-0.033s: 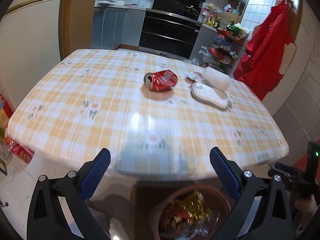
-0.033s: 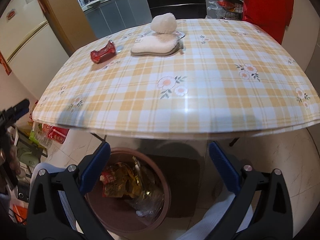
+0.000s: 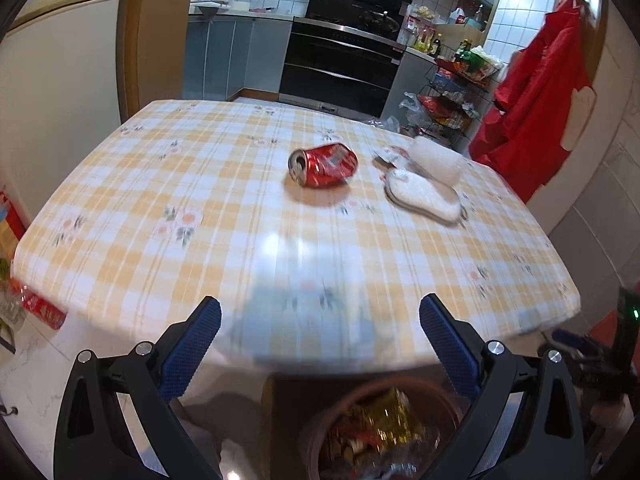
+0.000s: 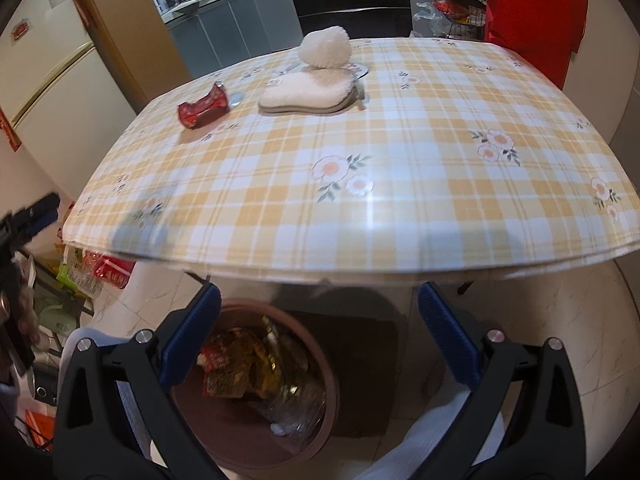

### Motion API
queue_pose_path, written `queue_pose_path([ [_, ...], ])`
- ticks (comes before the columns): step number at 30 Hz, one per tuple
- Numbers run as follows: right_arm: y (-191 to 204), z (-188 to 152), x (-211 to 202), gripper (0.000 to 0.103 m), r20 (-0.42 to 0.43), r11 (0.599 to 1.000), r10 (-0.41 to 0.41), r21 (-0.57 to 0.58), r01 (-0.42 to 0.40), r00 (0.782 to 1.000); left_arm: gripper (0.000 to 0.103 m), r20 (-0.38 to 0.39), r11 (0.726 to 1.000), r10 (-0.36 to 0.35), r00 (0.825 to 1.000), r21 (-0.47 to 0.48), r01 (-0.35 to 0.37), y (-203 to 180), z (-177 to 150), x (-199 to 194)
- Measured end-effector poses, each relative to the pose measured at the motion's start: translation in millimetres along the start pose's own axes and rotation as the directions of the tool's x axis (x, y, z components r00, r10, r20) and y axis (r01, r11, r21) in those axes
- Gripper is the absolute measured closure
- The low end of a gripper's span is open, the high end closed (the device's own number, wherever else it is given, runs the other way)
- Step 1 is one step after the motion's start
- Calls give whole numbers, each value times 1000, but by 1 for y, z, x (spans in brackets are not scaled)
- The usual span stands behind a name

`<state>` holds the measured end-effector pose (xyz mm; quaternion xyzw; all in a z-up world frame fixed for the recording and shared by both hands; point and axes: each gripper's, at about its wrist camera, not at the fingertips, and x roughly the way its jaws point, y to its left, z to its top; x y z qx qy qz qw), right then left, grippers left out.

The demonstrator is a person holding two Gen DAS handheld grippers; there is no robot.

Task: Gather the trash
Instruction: 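Grasp the red crushed can with the left gripper while the right grasps the white fuzzy insole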

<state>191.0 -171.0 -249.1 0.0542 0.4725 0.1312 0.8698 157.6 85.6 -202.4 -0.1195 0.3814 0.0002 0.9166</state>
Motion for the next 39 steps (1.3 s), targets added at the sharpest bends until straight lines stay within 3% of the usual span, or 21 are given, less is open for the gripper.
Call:
queue_pose_path([
  [6, -15, 41, 36, 6, -6, 1000, -19, -9, 19, 1000, 6, -15, 999, 17, 1000, 32, -17, -6, 61, 75],
  [12, -29, 89, 62, 6, 15, 999, -32, -23, 32, 999, 6, -84, 996, -4, 996, -84, -3, 10, 123, 163],
  [20, -36, 167, 97, 6, 101, 996, 9, -90, 1, 995, 6, -135, 988, 21, 991, -148, -41, 23, 155, 229],
  [25, -37, 213, 136, 6, 120, 994, 65, -91, -54, 991, 24, -136, 986, 52, 989, -150, -73, 29, 158, 240],
  [34, -35, 240, 202, 7, 52, 998, 62, 21, -63, 997, 29, -165, 989, 38, 986, -134, -60, 25, 156, 253],
  [35, -36, 240, 206, 7, 41, 996, 75, 48, -77, 996, 32, -165, 990, 38, 986, -129, -59, 23, 155, 253],
  [37, -35, 240, 211, 9, 17, 993, 91, 68, -92, 996, 48, -170, 990, 40, 985, -125, -61, 21, 151, 252],
  [38, -33, 239, 213, 17, 1, 994, 91, 63, -91, 996, 53, -173, 990, 34, 984, -126, -57, 21, 150, 251],
  [39, -31, 238, 213, 18, 0, 994, 93, 52, -93, 996, 60, -177, 991, 27, 984, -126, -50, 20, 147, 250],
])
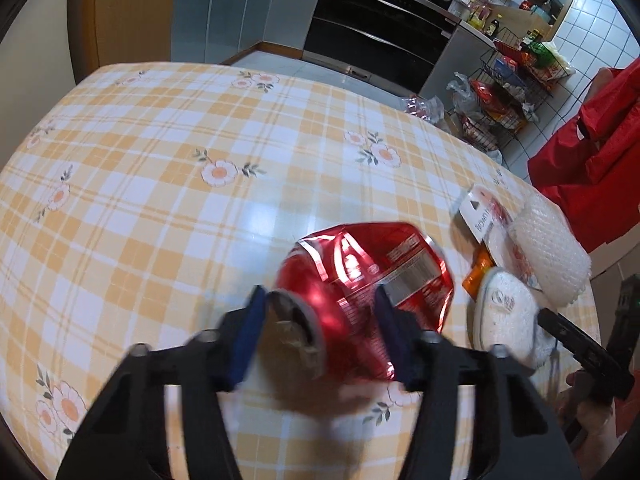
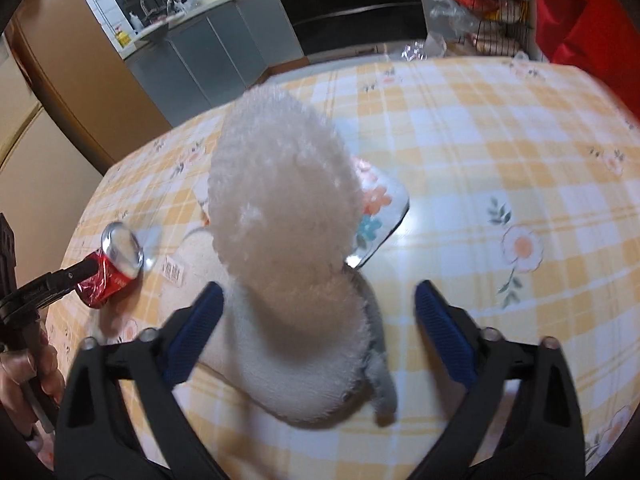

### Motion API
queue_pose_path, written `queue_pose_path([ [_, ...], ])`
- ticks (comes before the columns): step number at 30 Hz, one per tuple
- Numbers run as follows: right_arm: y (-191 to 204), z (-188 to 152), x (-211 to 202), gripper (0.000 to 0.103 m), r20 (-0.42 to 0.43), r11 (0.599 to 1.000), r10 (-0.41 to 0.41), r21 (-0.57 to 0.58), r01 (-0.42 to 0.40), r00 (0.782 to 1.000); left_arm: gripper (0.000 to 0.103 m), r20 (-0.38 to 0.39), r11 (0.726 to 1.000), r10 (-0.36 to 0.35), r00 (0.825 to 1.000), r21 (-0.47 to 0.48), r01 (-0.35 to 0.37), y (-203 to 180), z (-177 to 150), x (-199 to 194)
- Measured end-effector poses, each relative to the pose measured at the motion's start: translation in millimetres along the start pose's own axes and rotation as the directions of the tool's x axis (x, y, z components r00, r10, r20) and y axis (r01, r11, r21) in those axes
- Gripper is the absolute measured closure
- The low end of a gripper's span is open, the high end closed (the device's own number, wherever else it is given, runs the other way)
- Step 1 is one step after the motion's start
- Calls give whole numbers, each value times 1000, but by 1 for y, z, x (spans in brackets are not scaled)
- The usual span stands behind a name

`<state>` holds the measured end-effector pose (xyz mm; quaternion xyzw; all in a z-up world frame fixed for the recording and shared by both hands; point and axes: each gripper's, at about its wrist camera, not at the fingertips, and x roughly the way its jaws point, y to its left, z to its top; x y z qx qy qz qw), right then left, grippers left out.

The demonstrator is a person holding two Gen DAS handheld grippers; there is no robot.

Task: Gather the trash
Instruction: 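Grasp the red crushed can with the left gripper while the right grasps the white fuzzy insole, then carry the red can over the bin and release it with the left gripper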

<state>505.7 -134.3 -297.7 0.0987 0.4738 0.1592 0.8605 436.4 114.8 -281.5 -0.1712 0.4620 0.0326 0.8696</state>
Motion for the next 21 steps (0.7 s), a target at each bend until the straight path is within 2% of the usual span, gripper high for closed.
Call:
queue_pose_path([
  [2, 2, -3, -2, 32, -14, 1000, 28, -1, -29, 999, 73, 3, 1000, -13, 1000, 19, 13, -1, -5, -4],
  [3, 1, -5, -4, 33, -14, 999, 36, 8, -36, 999, 74, 9, 999, -2, 1000, 45, 1, -4, -8, -7],
  [8, 2, -19, -23, 63, -4, 993, 107, 57, -106, 994, 75, 4, 995, -37, 999, 96, 36, -9, -21, -22],
  [14, 8, -40, -69, 77, 68, 981, 171, 83, -176, 983, 76, 37, 988, -50, 998, 150, 44, -12, -42, -59],
  [18, 12, -53, -100, 82, 117, 973, 202, 87, -213, 972, 76, 61, 985, -51, 997, 167, 41, -13, -56, -84],
  [21, 20, -62, -125, 84, 150, 976, 198, 59, -209, 969, 76, 82, 980, -55, 995, 194, 38, -17, -69, -106],
])
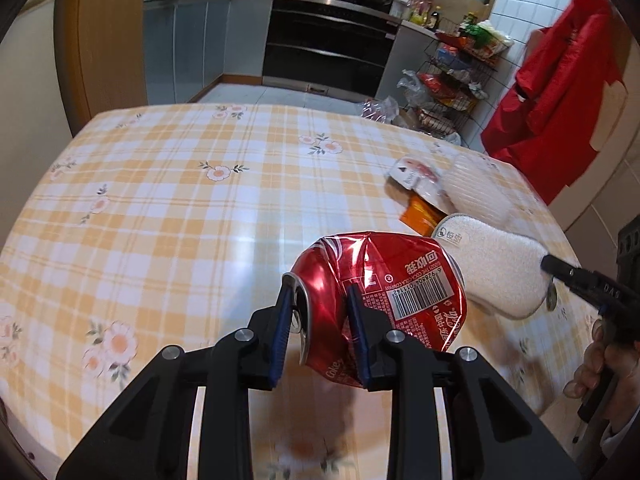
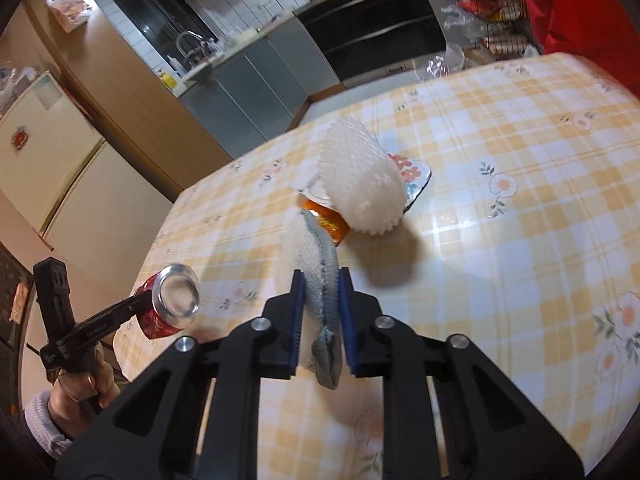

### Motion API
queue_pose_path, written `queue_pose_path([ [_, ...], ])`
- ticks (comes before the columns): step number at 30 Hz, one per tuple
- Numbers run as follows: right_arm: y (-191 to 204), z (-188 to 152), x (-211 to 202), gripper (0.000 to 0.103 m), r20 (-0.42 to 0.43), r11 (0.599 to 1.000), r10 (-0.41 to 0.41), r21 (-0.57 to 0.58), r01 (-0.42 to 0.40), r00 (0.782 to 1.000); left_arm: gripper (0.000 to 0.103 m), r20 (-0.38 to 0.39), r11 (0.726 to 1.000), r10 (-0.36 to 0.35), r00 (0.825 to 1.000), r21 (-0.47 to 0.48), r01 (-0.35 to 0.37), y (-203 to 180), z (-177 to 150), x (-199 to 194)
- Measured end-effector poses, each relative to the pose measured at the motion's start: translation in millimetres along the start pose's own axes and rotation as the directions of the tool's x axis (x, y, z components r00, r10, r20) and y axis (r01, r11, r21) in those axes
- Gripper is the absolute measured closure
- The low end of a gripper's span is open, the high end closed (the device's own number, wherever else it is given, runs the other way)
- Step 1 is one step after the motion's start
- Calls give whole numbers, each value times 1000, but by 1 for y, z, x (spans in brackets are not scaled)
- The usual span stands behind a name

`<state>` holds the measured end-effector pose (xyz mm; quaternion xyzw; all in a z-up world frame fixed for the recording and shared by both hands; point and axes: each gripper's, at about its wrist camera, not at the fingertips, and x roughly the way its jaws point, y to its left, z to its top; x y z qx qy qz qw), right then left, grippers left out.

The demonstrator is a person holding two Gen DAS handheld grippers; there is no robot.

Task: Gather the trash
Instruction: 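Carry the red can over the bin and release it with the left gripper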

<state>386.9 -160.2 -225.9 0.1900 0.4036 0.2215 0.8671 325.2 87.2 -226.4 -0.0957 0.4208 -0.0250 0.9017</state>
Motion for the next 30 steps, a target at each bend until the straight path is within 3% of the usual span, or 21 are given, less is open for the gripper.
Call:
queue_pose_path([
  [17, 67, -43, -112, 85, 132, 992, 0, -126, 16, 991, 76, 107, 987, -25, 994, 158, 7, -41, -56, -117],
  [30, 89, -100, -185, 85, 205, 987, -4, -155, 36, 979, 76, 63, 970, -86, 994, 234, 69, -72, -136, -167],
])
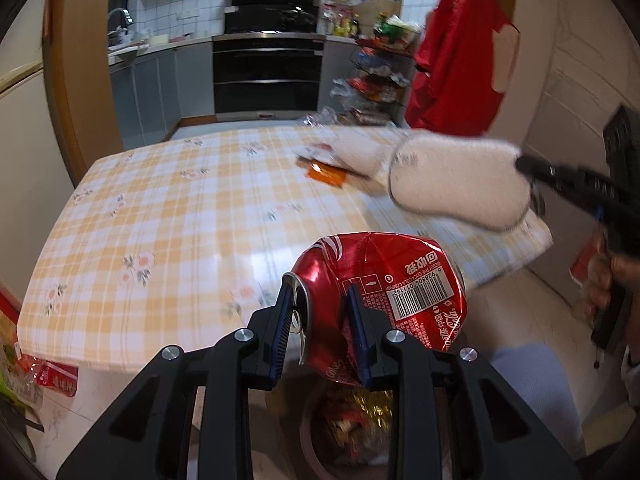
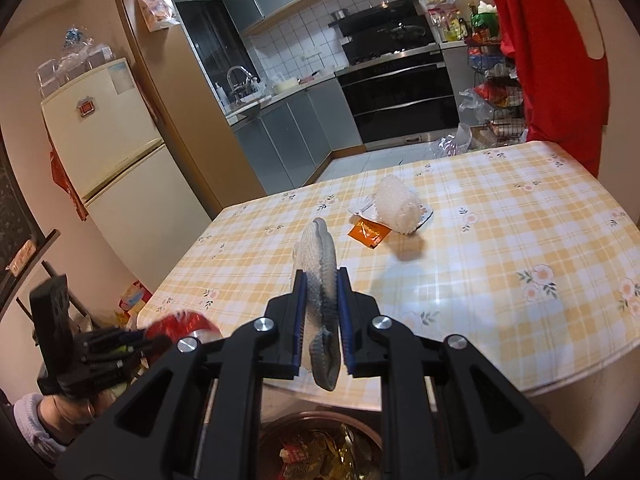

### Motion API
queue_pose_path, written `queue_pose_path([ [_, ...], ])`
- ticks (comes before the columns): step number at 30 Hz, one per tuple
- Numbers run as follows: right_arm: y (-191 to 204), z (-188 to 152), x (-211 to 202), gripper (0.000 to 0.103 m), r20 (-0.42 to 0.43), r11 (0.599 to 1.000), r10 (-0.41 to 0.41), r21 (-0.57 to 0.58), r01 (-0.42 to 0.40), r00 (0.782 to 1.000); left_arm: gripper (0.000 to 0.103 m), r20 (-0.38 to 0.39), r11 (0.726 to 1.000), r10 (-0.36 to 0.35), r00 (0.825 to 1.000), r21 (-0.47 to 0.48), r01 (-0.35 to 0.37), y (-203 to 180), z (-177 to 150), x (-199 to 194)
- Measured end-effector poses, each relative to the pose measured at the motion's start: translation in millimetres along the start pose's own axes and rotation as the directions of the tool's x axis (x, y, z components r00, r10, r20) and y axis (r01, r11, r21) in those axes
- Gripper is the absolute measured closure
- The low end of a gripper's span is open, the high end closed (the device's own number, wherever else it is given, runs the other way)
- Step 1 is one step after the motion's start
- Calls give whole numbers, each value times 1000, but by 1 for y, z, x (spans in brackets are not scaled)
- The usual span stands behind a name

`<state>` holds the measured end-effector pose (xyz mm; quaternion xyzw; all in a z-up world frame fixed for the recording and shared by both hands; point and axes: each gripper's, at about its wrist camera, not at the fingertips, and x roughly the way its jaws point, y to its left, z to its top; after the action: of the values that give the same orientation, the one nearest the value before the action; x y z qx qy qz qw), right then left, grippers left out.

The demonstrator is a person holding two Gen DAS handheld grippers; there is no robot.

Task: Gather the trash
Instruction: 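Carry the red can over the bin and release it with the left gripper, then lower the white insole into the bin and open the right gripper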

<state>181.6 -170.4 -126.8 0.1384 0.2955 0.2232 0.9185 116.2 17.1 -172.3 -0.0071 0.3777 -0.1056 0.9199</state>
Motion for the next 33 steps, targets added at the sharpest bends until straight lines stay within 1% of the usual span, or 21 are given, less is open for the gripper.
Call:
queue_pose_path([
  [5, 1, -15, -20, 85, 3, 1000, -12, -11, 12, 1000, 76, -81, 998, -55, 995, 40, 58, -24, -36, 4],
  [8, -3, -24, -26, 85, 2, 1000, -14, 0, 14, 1000, 76, -127, 994, -90, 988, 56, 97, -38, -56, 9],
  [11, -6, -30, -31, 85, 0, 1000, -17, 11, 17, 1000, 74, -162, 989, -124, 979, 61, 136, -48, -68, 14],
  [12, -6, -32, -32, 85, 0, 1000, -18, 13, 18, 1000, 65, -171, 987, -142, 975, 56, 153, -50, -69, 15],
  [13, -7, -32, -33, 85, 0, 1000, -19, 14, 19, 1000, 48, -175, 983, -166, 971, 46, 176, -52, -70, 15],
  [15, -6, -34, -36, 85, 0, 1000, -24, 11, 24, 1000, 38, -153, 982, -176, 972, 48, 185, -55, -70, 10],
  [17, -7, -36, -37, 85, -4, 1000, -26, 8, 26, 1000, 34, -139, 982, -173, 975, 45, 181, -55, -68, 7],
  [20, -6, -41, -38, 85, -16, 1000, -23, 4, 23, 1000, 23, -91, 988, -150, 984, 6, 151, -46, -61, 0],
  [22, -4, -46, -37, 85, -31, 1000, -17, -1, 17, 999, 12, -55, 992, -122, 991, -32, 120, -35, -55, -6],
  [24, -1, -51, -34, 85, -55, 1000, -8, -7, 7, 998, 9, -14, 994, -89, 996, -72, 87, -25, -50, -14],
  [25, 0, -54, -33, 85, -67, 1000, -2, -8, 2, 998, 7, 10, 993, -60, 998, -105, 61, -17, -47, -19],
  [27, 5, -61, -30, 85, -92, 1000, 8, -15, -9, 996, 6, 37, 989, -25, 999, -146, 30, -6, -44, -25],
  [31, 12, -72, -24, 85, -134, 999, 23, -20, -26, 991, 6, 84, 975, 62, 995, -218, -42, 17, -39, -38],
  [33, 15, -76, -20, 85, -154, 999, 29, -25, -33, 988, 6, 92, 971, 87, 992, -232, -63, 23, -39, -43],
])
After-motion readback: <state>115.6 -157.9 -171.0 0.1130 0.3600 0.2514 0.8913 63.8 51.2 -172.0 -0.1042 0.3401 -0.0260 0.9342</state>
